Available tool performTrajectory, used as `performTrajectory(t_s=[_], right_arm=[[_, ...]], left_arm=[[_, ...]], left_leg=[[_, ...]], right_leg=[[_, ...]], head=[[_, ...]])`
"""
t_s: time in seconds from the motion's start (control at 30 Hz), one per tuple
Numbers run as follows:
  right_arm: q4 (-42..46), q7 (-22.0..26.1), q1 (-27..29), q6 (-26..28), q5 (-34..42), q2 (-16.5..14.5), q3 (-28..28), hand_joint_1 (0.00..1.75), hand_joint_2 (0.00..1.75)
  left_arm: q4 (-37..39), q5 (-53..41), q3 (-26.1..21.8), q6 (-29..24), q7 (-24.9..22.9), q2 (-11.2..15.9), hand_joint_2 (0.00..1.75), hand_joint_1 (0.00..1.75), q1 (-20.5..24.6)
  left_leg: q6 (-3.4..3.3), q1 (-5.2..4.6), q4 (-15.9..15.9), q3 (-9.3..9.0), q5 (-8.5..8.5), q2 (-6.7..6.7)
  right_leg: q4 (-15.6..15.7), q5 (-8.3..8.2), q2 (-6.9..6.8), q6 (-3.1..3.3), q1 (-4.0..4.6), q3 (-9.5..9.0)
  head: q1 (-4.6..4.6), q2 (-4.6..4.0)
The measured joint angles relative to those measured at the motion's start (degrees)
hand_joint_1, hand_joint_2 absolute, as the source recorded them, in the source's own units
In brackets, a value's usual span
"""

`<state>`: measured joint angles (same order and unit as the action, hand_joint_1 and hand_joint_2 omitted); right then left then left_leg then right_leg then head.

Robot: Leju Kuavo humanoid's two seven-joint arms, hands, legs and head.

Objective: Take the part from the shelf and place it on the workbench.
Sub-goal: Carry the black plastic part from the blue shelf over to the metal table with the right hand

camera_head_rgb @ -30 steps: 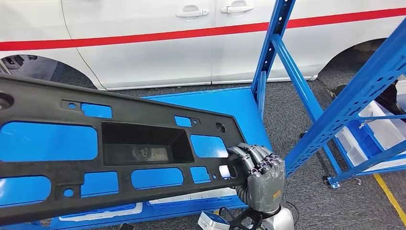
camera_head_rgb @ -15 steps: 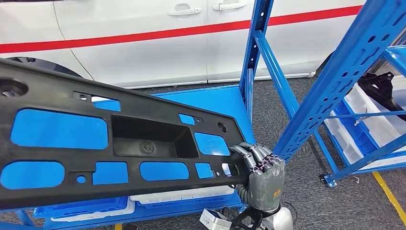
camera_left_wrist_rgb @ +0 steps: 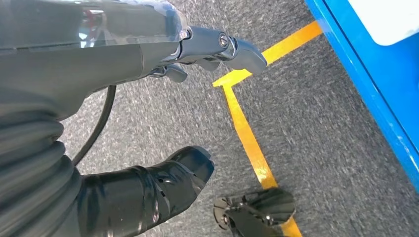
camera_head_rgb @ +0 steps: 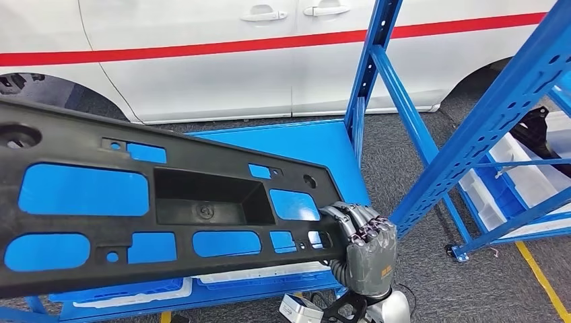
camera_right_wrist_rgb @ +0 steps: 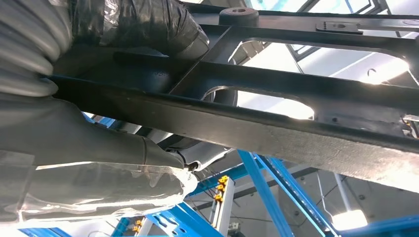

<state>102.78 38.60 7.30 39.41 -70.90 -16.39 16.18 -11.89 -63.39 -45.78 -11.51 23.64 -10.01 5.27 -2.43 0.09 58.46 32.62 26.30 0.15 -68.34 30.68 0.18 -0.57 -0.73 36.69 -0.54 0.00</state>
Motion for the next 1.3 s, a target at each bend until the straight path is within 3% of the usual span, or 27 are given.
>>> performTrajectory(t_s=[0.07, 0.1, 0.23, 0.3, 0.37, 0.43, 0.47, 0.53, 0.6, 0.77, 0.83, 0.9, 0.93, 0.97, 1.0, 1.07, 1.13, 1.2, 1.3], right_arm=[[-0.24, -0.05, -0.12, 0.0, -0.01, -0.01, -0.01, 1.75, 1.75], [-0.35, -0.06, -0.15, 0.0, -0.02, -0.01, -0.01, 1.75, 1.75], [-0.67, -0.08, -0.23, 0.0, -0.1, -0.04, -0.01, 1.75, 1.75], [-0.82, -0.14, -0.25, 0.0, -0.15, -0.07, -0.01, 1.75, 1.75], [-1.02, -0.2, -0.26, 0.0, -0.17, -0.07, -0.01, 1.75, 1.75], [-1.22, -0.22, -0.26, 0.0, -0.18, -0.07, -0.01, 1.75, 1.75], [-1.32, -0.26, -0.27, 0.0, -0.2, -0.07, -0.01, 1.75, 1.75], [-1.47, -0.34, -0.31, 0.0, -0.27, -0.07, -0.01, 1.75, 1.75], [-1.53, -0.39, -0.35, 0.0, -0.39, -0.07, -0.01, 1.75, 1.75], [-1.6, -0.57, -0.41, 0.0, -0.64, -0.05, -0.01, 1.75, 1.75], [-1.62, -0.67, -0.44, 0.0, -0.67, -0.02, -0.01, 1.75, 1.75], [-1.64, -0.74, -0.46, 0.0, -0.69, -0.01, -0.01, 1.75, 1.75], [-1.66, -0.79, -0.46, 0.0, -0.7, 0.0, -0.02, 1.75, 1.75], [-1.66, -0.85, -0.46, 0.0, -0.7, 0.0, -0.02, 1.75, 1.75], [-1.67, -0.91, -0.46, 0.0, -0.69, 0.0, -0.03, 1.75, 1.75], [-1.67, -1.01, -0.48, 0.0, -0.69, 0.0, -0.03, 1.75, 1.75], [-1.67, -1.03, -0.5, 0.0, -0.69, 0.0, -0.03, 1.75, 1.75], [-1.68, -1.04, -0.51, 0.01, -0.67, 0.0, -0.03, 1.75, 1.75], [-1.69, -1.05, -0.51, 0.01, -0.66, -0.03, -0.02, 1.75, 1.75]], left_arm=[[0.0, 0.13, -0.02, 0.39, 0.01, -0.07, 1.75, 0.0, 0.09], [0.0, 0.14, -0.03, 0.49, 0.01, -0.08, 1.75, 0.0, 0.11], [0.0, 0.19, -0.04, 0.56, 0.1, -0.07, 1.75, 0.0, 0.13], [0.0, 0.2, -0.06, 0.58, 0.18, -0.07, 1.75, 0.0, 0.1], [0.0, 0.2, -0.08, 0.59, 0.19, -0.09, 1.75, 0.0, 0.03], [0.0, 0.2, -0.09, 0.59, 0.19, -0.11, 1.75, 0.0, -0.05], [0.0, 0.2, -0.1, 0.59, 0.19, -0.11, 1.75, 0.0, -0.06], [0.0, 0.2, -0.13, 0.58, 0.19, -0.11, 1.75, 0.0, -0.02], [0.0, 0.2, -0.14, 0.57, 0.19, -0.12, 1.75, 0.0, 0.04], [0.0, 0.19, -0.27, 0.56, 0.12, -0.16, 1.75, 0.0, -0.05], [0.0, 0.19, -0.31, 0.56, 0.14, -0.19, 1.75, 0.0, 0.03], [0.0, 0.2, -0.34, 0.56, 0.16, -0.2, 1.75, 0.0, 0.01], [0.0, 0.19, -0.36, 0.56, 0.16, -0.2, 1.75, 0.0, -0.03], [0.0, 0.19, -0.39, 0.56, 0.16, -0.2, 1.75, 0.0, -0.06], [0.0, 0.18, -0.42, 0.56, 0.16, -0.2, 1.75, 0.0, -0.08], [0.0, 0.18, -0.5, 0.57, 0.16, -0.22, 1.75, 0.0, -0.07], [0.0, 0.18, -0.64, 0.58, 0.17, -0.28, 1.75, 0.0, -0.04], [0.0, 0.16, -0.81, 0.58, 0.18, -0.32, 1.75, 0.0, 0.0], [0.0, 0.15, -0.94, 0.58, 0.19, -0.31, 1.75, 0.0, 0.0]], left_leg=[[0.45, -0.16, 0.46, 0.26, 0.15, -0.08], [0.76, -0.24, 0.59, 0.39, 0.15, -0.09], [2.07, -0.05, 1.04, 0.8, 0.43, -0.13], [2.69, 0.18, 4.73, 2.31, 3.31, -0.17], [3.22, 0.43, 11.48, 4.96, 7.18, -0.18], [3.54, 0.61, 15.17, 6.06, 8.28, -0.17], [3.59, 0.66, 14.18, 5.24, 7.35, -0.17], [3.46, 0.7, 7.09, 1.15, 4.07, -0.17], [3.04, 0.49, 1.0, -2.02, 2.36, -0.27], [1.24, 0.25, -0.68, -2.16, 1.4, -0.3], [0.32, 0.39, -1.03, -1.92, 0.72, -0.12], [-0.13, 0.16, -0.91, -1.32, 0.4, 0.01], [-0.23, 0.02, -0.77, -1.03, 0.32, 0.05], [-0.3, -0.12, -0.6, -0.76, 0.26, 0.08], [-0.32, -0.25, -0.4, -0.55, 0.23, 0.07], [-0.31, -0.47, -0.08, -0.34, 0.23, 0.0], [-0.01, -0.68, 0.15, -0.08, 0.15, -0.02], [0.54, -0.67, 0.19, 0.2, -0.08, 0.04], [1.52, -0.58, 0.63, 0.52, 0.42, -0.02]], right_leg=[[6.21, -2.12, -0.07, 0.43, 0.11, -3.07], [7.56, -2.34, -0.06, 0.72, 0.22, -3.61], [8.42, -3.09, 0.0, 2.02, 0.23, -3.5], [8.93, -3.61, -0.18, 2.68, -0.01, -3.4], [8.94, -3.88, -0.29, 2.89, 0.03, -2.98], [8.83, -4.07, -0.33, 2.82, 0.05, -2.61], [8.74, -4.14, -0.33, 2.75, 0.03, -2.49], [8.52, -4.22, -0.31, 2.59, -0.04, -2.39], [8.49, -4.41, -0.3, 2.12, 0.0, -2.33], [8.49, -4.68, -0.22, 0.43, 0.03, -2.0], [4.95, -1.86, -0.19, 0.05, -0.01, -0.49], [-2.16, 2.34, -0.18, -0.1, -0.03, 2.36], [-5.19, 3.57, -0.18, -0.09, -0.02, 3.48], [-6.58, 3.77, -0.18, 0.0, 0.0, 3.81], [-5.88, 2.94, -0.18, 0.21, 0.05, 3.08], [0.96, -0.32, -0.19, 1.0, 0.35, -0.88], [7.2, -2.23, -0.24, 1.74, 0.78, -4.04], [8.69, -2.47, -0.22, 2.05, 1.08, -4.51], [9.59, -3.35, -0.26, 2.55, 0.63, -4.46]], head=[[0.01, 0.0], [0.01, 0.0], [0.02, 0.0], [0.04, 0.0], [0.04, 0.0], [0.04, 0.0], [0.04, 0.0], [0.04, 0.0], [0.03, 0.0], [0.02, 0.0], [0.01, 0.0], [0.01, 0.0], [0.01, 0.0], [0.02, 0.0], [0.01, 0.0], [0.02, 0.0], [0.03, 0.0], [0.04, 0.0], [0.04, 0.0]])
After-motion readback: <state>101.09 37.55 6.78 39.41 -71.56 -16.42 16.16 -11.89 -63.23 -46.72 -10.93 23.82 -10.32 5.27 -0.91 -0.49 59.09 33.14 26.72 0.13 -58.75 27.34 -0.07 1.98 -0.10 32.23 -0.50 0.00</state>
